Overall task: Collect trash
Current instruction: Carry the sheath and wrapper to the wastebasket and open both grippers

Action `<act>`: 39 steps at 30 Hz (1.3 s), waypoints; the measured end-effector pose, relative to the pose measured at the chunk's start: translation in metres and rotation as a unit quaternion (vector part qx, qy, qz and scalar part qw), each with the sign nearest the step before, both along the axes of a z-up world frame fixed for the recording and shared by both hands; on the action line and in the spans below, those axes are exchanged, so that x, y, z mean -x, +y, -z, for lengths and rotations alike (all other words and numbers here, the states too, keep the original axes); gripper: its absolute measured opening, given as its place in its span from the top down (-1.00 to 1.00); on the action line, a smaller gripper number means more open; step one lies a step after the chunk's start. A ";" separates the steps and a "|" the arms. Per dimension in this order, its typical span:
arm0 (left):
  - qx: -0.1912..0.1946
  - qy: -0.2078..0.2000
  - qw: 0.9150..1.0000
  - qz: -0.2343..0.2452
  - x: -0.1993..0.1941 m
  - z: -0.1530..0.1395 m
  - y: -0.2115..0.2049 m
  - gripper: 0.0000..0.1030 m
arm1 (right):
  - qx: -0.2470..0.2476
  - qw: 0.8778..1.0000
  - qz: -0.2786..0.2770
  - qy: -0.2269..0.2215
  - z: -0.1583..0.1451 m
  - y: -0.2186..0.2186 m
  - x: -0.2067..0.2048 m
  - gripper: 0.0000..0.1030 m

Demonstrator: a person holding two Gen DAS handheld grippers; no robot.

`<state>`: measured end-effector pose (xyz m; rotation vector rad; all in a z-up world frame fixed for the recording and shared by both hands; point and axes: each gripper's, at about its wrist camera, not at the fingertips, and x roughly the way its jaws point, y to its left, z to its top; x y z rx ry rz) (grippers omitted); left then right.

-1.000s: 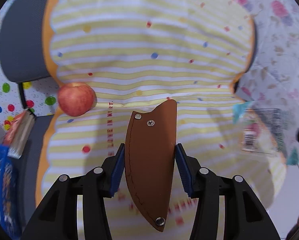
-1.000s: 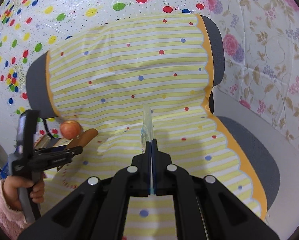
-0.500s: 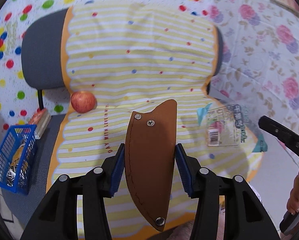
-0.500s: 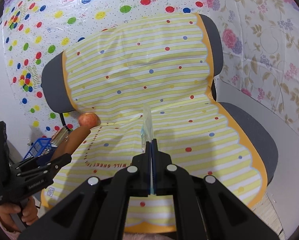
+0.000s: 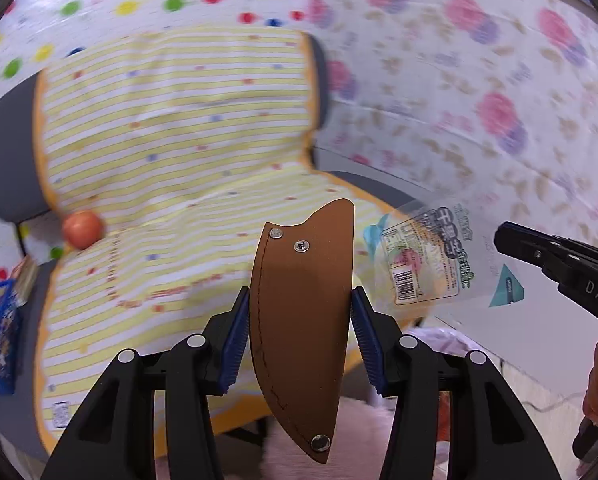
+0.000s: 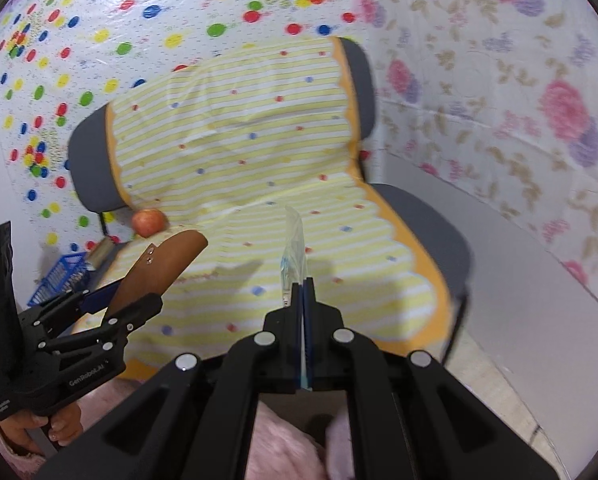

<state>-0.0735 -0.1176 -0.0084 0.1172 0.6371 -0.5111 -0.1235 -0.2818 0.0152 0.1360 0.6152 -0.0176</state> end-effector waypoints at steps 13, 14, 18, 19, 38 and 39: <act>-0.005 0.021 0.993 0.119 0.036 0.025 -0.083 0.02 | 0.020 0.992 0.117 0.036 0.020 -0.055 0.076 0.97; -0.006 0.023 0.992 0.124 0.037 0.027 -0.088 0.02 | 0.023 0.991 0.126 0.040 0.022 -0.059 0.081 0.97; -0.015 0.030 0.988 0.151 0.044 0.039 -0.109 0.02 | 0.032 0.986 0.156 0.055 0.032 -0.073 0.098 0.97; -0.017 0.032 0.987 0.155 0.045 0.041 -0.114 0.02 | 0.034 0.985 0.161 0.059 0.035 -0.076 0.100 0.97; -0.056 0.080 0.982 0.159 0.011 0.070 -0.152 -0.42 | -0.009 0.975 0.179 0.134 0.106 -0.119 0.068 0.58; -0.053 0.078 0.984 0.150 0.009 0.067 -0.146 -0.42 | -0.009 0.975 0.178 0.134 0.105 -0.117 0.069 0.55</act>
